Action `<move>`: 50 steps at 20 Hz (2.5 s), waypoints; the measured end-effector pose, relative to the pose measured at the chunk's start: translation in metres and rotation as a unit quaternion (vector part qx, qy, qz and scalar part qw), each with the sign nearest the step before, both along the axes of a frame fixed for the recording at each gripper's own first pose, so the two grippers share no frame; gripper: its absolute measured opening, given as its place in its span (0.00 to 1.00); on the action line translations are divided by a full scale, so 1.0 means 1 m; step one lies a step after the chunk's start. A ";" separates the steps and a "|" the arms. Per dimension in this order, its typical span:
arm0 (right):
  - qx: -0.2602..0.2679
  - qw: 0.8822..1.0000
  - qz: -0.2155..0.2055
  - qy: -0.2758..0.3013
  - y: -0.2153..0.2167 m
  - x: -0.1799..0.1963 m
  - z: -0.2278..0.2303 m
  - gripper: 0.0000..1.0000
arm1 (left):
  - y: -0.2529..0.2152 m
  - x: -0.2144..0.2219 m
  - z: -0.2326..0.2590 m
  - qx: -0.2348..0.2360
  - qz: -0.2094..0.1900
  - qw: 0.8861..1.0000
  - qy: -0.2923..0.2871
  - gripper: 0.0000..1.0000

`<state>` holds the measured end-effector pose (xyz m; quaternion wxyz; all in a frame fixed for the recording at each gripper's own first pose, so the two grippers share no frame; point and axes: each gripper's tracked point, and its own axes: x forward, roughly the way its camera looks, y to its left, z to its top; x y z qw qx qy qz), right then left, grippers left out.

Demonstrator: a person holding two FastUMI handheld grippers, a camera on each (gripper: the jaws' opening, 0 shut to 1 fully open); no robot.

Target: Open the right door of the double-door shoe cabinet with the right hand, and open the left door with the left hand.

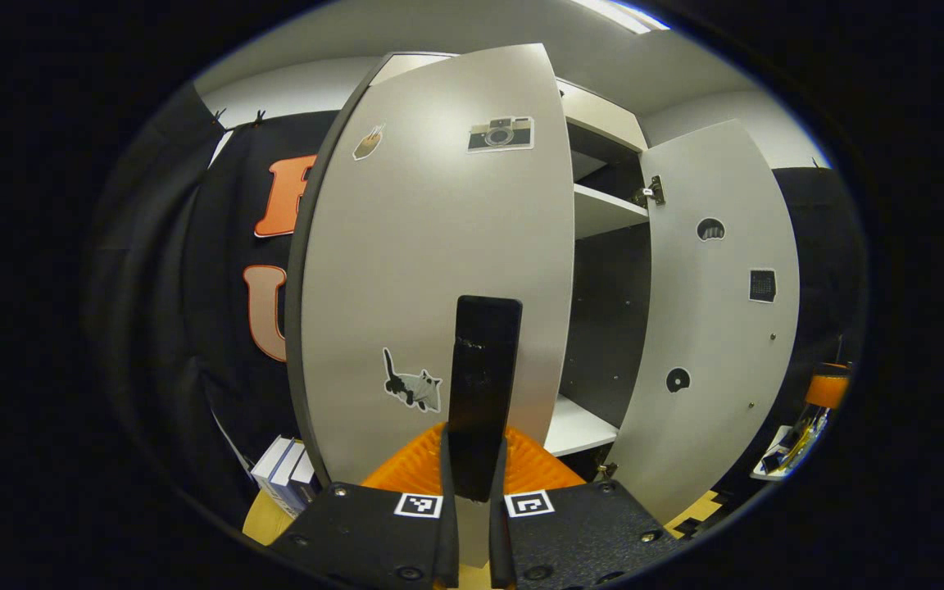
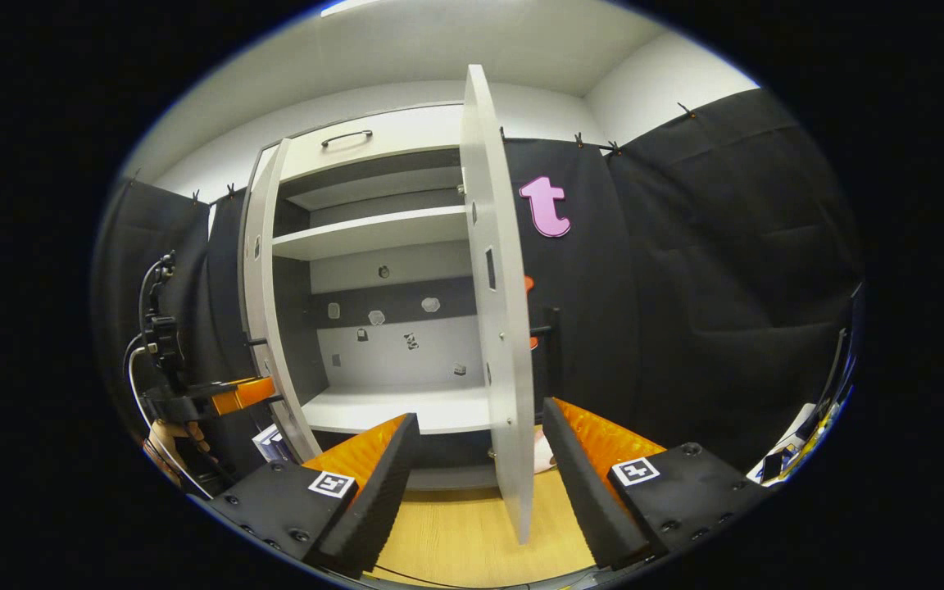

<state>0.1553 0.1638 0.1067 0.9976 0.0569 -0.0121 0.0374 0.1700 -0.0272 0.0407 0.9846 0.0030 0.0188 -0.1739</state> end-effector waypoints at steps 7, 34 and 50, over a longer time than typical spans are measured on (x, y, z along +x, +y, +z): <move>-0.003 1.000 -0.008 -0.002 0.014 -0.006 -0.002 0.98 | 0.031 -0.022 0.009 -0.005 -0.011 1.000 -0.003 0.14; -0.021 1.000 0.004 0.003 0.069 -0.032 -0.014 0.89 | 0.150 -0.041 0.024 0.021 0.062 0.998 -0.025 0.03; -0.012 1.000 0.006 -0.003 0.076 -0.034 -0.011 0.98 | 0.187 -0.042 0.025 0.016 0.066 0.997 -0.023 0.01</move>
